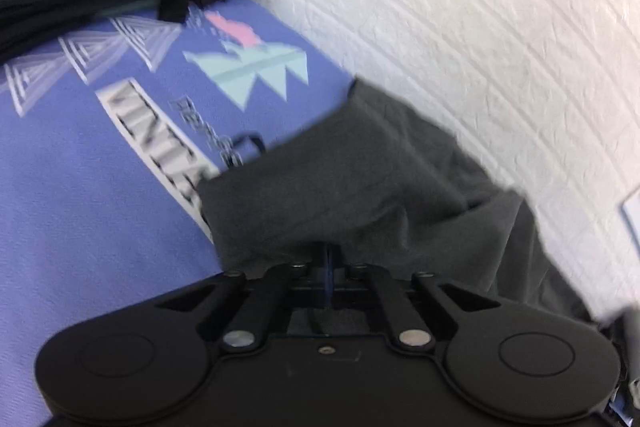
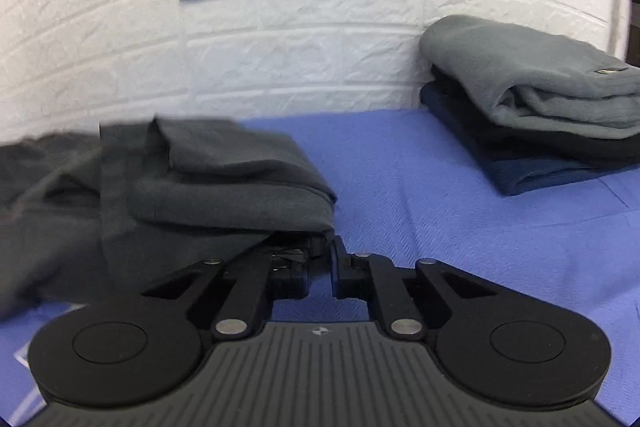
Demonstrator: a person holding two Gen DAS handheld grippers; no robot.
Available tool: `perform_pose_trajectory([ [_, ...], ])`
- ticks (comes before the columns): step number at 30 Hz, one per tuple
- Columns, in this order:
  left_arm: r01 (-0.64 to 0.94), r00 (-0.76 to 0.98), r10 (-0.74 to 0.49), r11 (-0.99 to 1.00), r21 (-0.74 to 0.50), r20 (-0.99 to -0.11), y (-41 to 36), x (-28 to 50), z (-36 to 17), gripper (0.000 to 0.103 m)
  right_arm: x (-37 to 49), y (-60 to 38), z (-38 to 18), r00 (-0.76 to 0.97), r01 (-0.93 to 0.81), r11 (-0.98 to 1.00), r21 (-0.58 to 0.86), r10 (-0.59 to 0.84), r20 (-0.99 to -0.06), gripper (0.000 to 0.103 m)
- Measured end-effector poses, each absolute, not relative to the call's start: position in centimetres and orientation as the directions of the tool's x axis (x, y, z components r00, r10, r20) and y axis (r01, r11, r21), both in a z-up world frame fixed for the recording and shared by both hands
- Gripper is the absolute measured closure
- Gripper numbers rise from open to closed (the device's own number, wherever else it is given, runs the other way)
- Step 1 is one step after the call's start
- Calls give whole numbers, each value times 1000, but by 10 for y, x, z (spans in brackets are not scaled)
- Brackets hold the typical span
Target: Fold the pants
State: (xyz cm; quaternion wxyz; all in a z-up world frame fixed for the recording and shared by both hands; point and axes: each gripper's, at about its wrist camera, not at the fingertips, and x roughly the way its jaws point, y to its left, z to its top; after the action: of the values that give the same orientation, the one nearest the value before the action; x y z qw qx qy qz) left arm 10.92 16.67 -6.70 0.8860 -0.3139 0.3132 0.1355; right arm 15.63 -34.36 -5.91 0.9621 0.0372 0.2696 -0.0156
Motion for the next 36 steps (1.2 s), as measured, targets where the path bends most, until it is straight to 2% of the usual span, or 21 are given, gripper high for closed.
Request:
perform_pose_trajectory([
  [5,-427,852,173,774,-466,-494,210,60,6,101,108,-364,-9,892,51,990,133,14,-452,97],
  [7,-455,856,249,778,-433,-453,228,35,30,101,79,-373,2,906,81,987,141,-14,-423,103],
  [9,-483,840,272,770,-417,-470,241,19,39,101,57,-384,4,907,133,982,133,-66,-416,103],
  [12,-459,814,180,782,-421,-552,241,17,17,99,42,-389,-5,884,144,984,107,-79,-461,100],
  [15,-430,778,99,803,-412,-620,219,26,-13,77,40,-371,-17,866,61,988,139,17,-499,71],
  [16,-416,777,70,804,-425,-626,212,27,-19,59,41,-360,-20,867,30,992,126,37,-498,61],
  [17,-401,777,45,805,-437,-628,206,30,-23,45,43,-350,-22,868,6,994,107,48,-494,56],
  [18,-382,778,24,811,-443,-628,201,33,-24,11,46,-341,-24,869,-15,996,90,58,-491,41],
  [19,-371,779,18,819,-438,-626,196,36,-23,0,49,-333,-24,872,-34,996,82,70,-484,21],
  [20,-361,781,20,830,-424,-625,189,39,-20,0,52,-326,-25,877,-50,995,85,85,-473,15],
  [21,-344,785,17,843,-413,-620,186,42,-16,0,57,-320,-27,878,-68,993,94,104,-468,13],
  [30,-207,794,-77,898,-388,-603,148,92,2,0,112,-256,-45,817,-229,962,152,275,-507,13],
  [33,-172,801,-99,907,-384,-591,131,122,10,0,134,-241,-50,821,-230,967,112,255,-511,13],
  [36,-138,801,-111,922,-362,-589,117,160,14,0,156,-236,-57,826,-205,978,18,183,-532,5],
])
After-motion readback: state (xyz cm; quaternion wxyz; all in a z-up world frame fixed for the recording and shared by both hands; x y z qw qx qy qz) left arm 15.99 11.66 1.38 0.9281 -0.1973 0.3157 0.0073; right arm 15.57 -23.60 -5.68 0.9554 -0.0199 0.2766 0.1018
